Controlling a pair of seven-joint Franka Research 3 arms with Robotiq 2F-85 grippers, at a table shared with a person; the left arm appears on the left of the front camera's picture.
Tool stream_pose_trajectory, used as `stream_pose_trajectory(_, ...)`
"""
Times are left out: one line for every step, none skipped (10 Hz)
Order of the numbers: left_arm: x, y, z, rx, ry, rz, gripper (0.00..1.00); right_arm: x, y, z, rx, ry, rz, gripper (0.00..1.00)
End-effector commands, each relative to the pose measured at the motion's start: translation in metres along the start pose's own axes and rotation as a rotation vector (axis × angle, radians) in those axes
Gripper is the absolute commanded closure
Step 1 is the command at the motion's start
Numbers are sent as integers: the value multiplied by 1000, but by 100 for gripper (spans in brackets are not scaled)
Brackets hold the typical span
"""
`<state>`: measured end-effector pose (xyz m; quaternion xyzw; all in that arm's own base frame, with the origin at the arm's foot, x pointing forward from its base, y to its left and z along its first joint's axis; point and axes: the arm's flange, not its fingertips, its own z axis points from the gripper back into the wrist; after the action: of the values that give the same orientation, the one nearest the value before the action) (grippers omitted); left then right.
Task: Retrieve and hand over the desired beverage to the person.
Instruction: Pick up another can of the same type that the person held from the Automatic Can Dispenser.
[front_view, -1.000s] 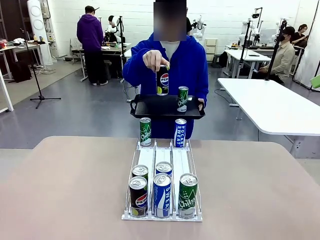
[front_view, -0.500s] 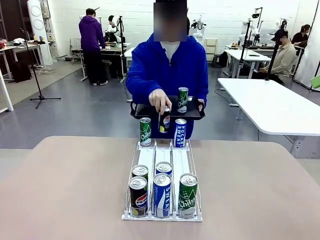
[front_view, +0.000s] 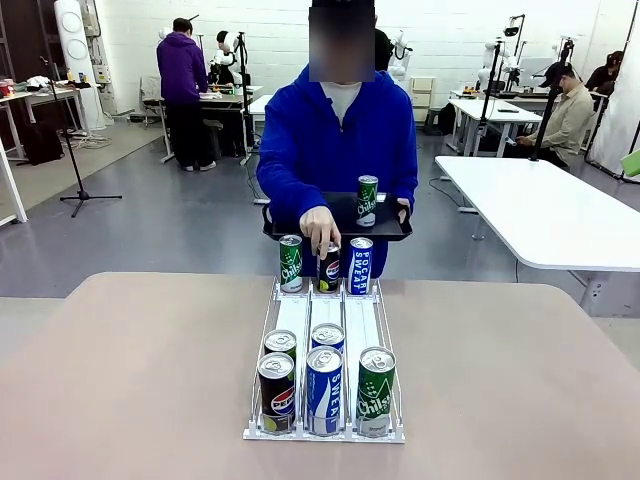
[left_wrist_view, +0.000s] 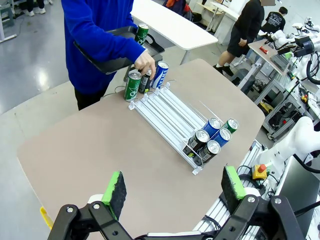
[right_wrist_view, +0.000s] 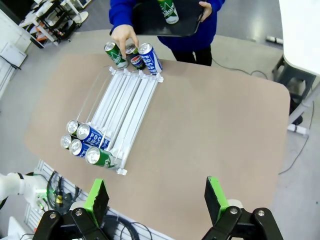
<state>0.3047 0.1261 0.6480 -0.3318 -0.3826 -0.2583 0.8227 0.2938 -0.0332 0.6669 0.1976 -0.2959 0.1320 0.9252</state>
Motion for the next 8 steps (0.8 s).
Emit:
stream_pose_trajectory(0,0,1,-14,-14,-21,0,4,2,1,0,17,4,0)
stream_pose_trajectory(0,0,1,-14,-14,-21,0,4,2,1,0,17,4,0)
stream_pose_trajectory(0,0,1,-14,-14,-21,0,4,2,1,0,17,4,0)
stream_pose_trajectory(0,0,1,-14,-14,-21,0,4,2,1,0,17,4,0)
stream_pose_trajectory(0,0,0,0,0,0,0,4,2,1,0,17,4,0)
stream_pose_trajectory(18,-15,-21,10,100,-29,0,4,2,1,0,17,4,0)
stream_pose_trajectory(38,-42,-52,2,274,-81,0,4,2,1,0,17,4,0)
stream_pose_trajectory(56,-66,-85,-8,412,-59,0,4,2,1,0,17,4,0)
